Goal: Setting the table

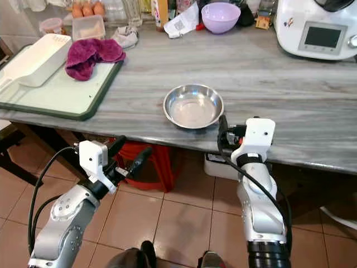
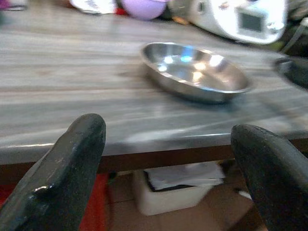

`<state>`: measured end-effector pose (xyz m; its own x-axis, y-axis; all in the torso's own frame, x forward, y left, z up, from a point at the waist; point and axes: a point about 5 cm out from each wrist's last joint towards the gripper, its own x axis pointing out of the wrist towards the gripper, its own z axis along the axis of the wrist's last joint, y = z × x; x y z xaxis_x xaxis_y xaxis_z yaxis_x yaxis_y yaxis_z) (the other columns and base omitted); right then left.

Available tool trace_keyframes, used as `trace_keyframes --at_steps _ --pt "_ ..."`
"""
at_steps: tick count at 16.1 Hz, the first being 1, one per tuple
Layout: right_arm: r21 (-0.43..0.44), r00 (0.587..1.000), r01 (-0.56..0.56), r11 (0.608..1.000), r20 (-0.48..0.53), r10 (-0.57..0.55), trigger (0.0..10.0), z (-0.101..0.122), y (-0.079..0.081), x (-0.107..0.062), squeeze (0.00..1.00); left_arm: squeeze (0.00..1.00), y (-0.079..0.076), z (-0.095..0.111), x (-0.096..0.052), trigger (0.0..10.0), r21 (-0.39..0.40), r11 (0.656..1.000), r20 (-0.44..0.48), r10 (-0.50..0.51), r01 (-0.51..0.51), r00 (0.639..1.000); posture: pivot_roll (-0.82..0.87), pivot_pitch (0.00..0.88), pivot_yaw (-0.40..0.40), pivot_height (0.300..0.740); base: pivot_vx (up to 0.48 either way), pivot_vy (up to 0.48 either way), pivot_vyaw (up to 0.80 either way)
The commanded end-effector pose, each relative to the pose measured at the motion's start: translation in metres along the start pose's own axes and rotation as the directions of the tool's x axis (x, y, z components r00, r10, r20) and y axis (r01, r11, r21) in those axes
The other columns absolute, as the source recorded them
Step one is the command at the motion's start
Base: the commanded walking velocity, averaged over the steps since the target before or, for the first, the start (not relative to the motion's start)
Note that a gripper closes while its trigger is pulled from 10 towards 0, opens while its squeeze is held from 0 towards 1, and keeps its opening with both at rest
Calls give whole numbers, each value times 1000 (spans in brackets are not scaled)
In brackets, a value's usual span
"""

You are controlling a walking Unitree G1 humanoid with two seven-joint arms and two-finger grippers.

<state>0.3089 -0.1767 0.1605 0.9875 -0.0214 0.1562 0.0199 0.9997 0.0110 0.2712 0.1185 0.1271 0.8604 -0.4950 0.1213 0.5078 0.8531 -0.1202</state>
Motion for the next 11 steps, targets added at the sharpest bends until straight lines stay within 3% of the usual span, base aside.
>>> trace_keyframes --at_steps 1,3,4,7,8,9,11 --pt "14 1000 -18 1000 -17 18 10000 -1 6 -4 1000 0 12 -4 -2 10000 39 994 -26 107 -106 994 -135 187 30 740 0 0 0" --pt "43 999 -33 999 -38 34 10000 -3 11 -8 1000 0 20 -4 -2 10000 69 977 -23 205 -203 979 -133 184 25 740 0 0 0" --pt "47 998 -41 998 -39 43 10000 -1 14 -12 1000 0 27 1 -4 10000 93 952 11 293 -293 956 -130 180 21 740 0 0 0" --pt "66 997 -78 995 -18 79 10000 12 21 -22 1000 0 33 15 -2 10000 107 920 65 371 -376 926 -121 170 11 740 0 0 0" --pt "48 996 -75 996 -35 77 10000 10 21 -26 165 0 35 14 -3 10000 113 910 67 392 -398 917 -119 165 14 740 0 0 0" --pt "68 995 -73 995 -56 77 10000 5 20 -30 0 0 39 13 -6 10000 136 897 61 417 -421 907 -114 158 22 740 0 0 0" --pt "34 994 -37 999 -100 41 10000 0 16 -35 0 0 45 9 -13 10000 156 873 46 461 -462 886 -116 150 31 740 0 0 0"
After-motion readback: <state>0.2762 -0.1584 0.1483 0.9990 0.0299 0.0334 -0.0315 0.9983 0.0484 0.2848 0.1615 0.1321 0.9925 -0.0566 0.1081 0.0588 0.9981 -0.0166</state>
